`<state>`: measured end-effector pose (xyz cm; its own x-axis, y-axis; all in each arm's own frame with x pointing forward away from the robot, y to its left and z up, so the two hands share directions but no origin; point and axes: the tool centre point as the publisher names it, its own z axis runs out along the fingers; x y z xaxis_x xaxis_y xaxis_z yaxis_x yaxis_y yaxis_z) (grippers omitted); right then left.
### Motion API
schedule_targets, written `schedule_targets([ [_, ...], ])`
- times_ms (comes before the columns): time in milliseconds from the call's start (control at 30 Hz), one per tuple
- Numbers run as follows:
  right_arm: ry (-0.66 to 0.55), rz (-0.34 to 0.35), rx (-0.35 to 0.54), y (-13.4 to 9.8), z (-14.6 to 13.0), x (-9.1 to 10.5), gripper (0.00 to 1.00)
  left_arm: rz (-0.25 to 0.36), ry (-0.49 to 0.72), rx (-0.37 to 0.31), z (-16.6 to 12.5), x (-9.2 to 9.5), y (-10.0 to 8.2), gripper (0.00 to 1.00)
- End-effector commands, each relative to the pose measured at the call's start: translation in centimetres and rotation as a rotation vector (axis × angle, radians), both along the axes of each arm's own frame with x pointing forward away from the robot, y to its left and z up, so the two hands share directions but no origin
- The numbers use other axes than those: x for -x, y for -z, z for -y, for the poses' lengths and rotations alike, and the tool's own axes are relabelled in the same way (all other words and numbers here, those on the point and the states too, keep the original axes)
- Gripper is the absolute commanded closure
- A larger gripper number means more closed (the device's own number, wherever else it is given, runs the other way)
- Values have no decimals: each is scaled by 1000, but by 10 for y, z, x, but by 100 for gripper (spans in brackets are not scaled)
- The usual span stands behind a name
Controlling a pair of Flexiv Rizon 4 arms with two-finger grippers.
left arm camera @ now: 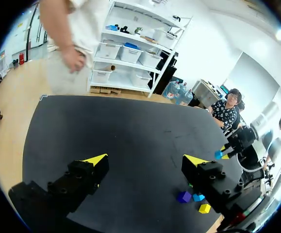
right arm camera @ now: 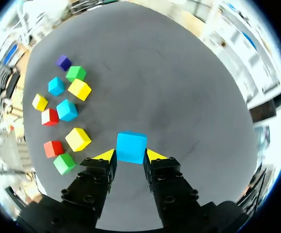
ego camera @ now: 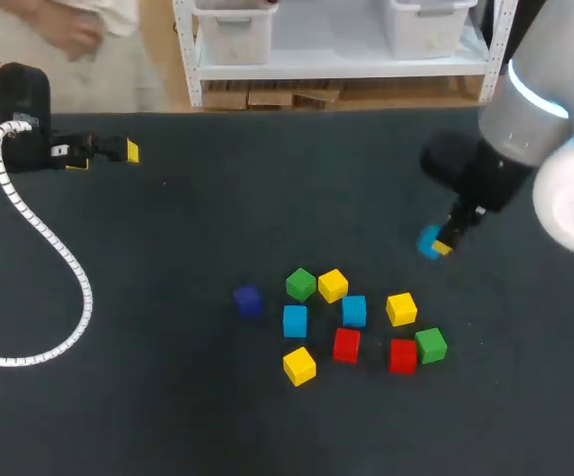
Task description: Place the blue cubes, place green cubes on the blue cubes, place the yellow cubes on the green cubes, then place the red cubes on the yellow cubes, and place purple cube on the red cubes.
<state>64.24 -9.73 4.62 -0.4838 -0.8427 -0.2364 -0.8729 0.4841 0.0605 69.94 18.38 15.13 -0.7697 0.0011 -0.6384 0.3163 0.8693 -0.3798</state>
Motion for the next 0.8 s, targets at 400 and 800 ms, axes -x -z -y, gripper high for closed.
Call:
schedule_targets([
  [400, -582, 23, -40, 13, -20, -30, 100, 4, 3, 5, -1, 0, 1, 0],
  [800, -670, 81, 62, 18, -30, -74, 100, 4, 3, 5, -1, 0, 1, 0],
])
